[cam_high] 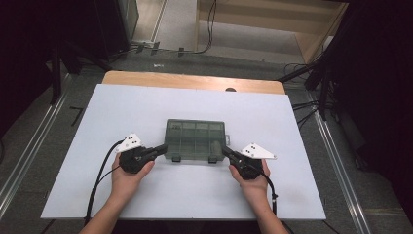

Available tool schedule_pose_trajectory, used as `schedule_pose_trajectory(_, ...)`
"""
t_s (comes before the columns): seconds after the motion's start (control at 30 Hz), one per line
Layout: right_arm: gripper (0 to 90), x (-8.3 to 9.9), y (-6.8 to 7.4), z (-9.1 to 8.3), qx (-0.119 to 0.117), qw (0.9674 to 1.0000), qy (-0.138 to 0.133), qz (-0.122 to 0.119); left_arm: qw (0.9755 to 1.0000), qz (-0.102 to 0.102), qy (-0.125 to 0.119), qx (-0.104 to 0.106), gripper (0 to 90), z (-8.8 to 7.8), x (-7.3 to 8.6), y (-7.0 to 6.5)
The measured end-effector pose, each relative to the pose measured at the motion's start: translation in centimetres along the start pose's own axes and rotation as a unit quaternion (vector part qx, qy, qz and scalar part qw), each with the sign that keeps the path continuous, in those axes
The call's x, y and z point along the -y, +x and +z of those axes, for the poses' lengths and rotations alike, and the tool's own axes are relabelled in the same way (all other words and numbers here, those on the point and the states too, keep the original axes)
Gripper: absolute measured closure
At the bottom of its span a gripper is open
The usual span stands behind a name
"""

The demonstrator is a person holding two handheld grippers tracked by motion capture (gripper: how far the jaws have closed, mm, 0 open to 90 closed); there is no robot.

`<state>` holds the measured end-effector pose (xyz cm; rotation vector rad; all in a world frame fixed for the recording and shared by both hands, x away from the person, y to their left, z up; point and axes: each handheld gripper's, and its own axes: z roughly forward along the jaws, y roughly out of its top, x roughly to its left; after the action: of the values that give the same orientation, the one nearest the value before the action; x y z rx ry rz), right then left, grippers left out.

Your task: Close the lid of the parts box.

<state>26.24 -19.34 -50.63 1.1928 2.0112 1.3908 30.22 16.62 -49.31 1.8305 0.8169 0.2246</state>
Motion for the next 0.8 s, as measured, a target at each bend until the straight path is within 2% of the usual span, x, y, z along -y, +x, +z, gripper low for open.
schedule_pose_trajectory(0.1, 88.2, 0.17, 0.03, 0.03, 0.000, 1.0000, -0.005, -0.002, 1.0000, -0.002, 0.000, -0.002, 89.8, 0.03, 0.03, -0.07)
schedule_pose_trajectory(0.17, 88.2, 0.31, -0.05, 0.09, -0.001, 0.9999, -0.012, -0.003, 0.9999, -0.007, 0.008, -0.002, 89.9, 0.11, 0.05, 0.00)
schedule_pose_trajectory(0.3, 88.3, 0.53, 0.33, 0.43, 0.011, 0.9997, -0.004, -0.020, 0.9999, -0.011, 0.010, -0.005, 89.9, 0.23, 0.24, 0.06)
schedule_pose_trajectory(0.43, 88.3, 0.51, 0.27, 0.46, 0.007, 0.9998, -0.004, -0.017, 0.9999, -0.008, 0.008, -0.005, 89.9, 0.23, 0.30, 0.01)
schedule_pose_trajectory(0.6, 87.9, 0.50, 0.27, 0.44, 0.006, 0.9998, -0.005, -0.015, 0.9999, 0.008, 0.006, -0.007, 89.7, 0.22, 0.37, -0.18)
schedule_pose_trajectory(0.63, 83.8, 0.48, 0.27, 0.37, 0.006, 0.9999, -0.007, -0.014, 0.9999, 0.011, 0.006, -0.008, 89.7, 0.21, 0.39, -0.28)
schedule_pose_trajectory(0.73, 71.8, 0.39, 0.23, 0.25, -0.016, 0.9997, -0.006, -0.017, 0.9998, 0.021, 0.006, -0.005, 86.4, 0.15, 0.41, -0.44)
schedule_pose_trajectory(0.8, 65.8, 0.33, 0.27, 0.16, -0.019, 0.9996, -0.006, -0.019, 0.9997, 0.026, 0.004, 0.001, 85.6, 0.12, 0.43, -0.57)
